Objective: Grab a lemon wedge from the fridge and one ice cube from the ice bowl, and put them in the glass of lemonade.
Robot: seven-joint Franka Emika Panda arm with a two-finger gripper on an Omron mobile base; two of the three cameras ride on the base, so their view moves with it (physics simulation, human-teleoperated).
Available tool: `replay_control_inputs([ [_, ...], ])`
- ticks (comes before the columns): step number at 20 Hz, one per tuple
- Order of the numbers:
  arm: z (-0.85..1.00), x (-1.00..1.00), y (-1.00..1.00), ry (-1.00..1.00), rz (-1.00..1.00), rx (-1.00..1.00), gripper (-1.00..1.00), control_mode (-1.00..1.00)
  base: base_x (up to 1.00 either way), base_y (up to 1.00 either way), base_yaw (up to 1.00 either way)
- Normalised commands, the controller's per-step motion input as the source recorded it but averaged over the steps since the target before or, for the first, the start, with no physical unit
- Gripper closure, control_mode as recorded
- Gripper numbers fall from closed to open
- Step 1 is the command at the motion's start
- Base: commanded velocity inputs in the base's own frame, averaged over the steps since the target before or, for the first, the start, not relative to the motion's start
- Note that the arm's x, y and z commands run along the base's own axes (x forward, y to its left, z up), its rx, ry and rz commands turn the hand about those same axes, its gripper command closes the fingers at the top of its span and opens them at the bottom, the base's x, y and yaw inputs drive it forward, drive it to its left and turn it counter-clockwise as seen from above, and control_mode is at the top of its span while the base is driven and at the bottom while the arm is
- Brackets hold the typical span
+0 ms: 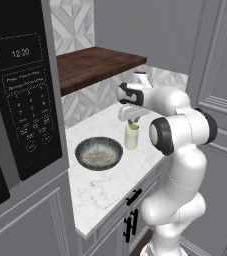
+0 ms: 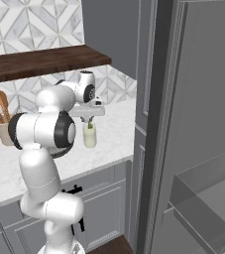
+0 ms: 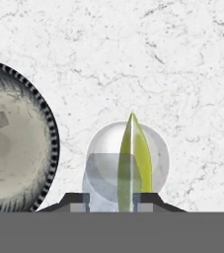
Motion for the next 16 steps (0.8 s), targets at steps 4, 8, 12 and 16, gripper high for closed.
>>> replay_control_inputs([
  [4, 0.00, 0.00, 0.00, 0.00, 0.00, 0.00, 1.00, -1.00, 0.00, 0.00, 0.00],
  [8, -0.05, 0.00, 0.00, 0.00, 0.00, 0.00, 1.00, -1.00, 0.00, 0.00, 0.00],
  [12, -0.04, 0.00, 0.00, 0.00, 0.00, 0.00, 1.00, -1.00, 0.00, 0.00, 0.00],
  [16, -0.07, 0.00, 0.00, 0.00, 0.00, 0.00, 1.00, -1.00, 0.00, 0.00, 0.00],
])
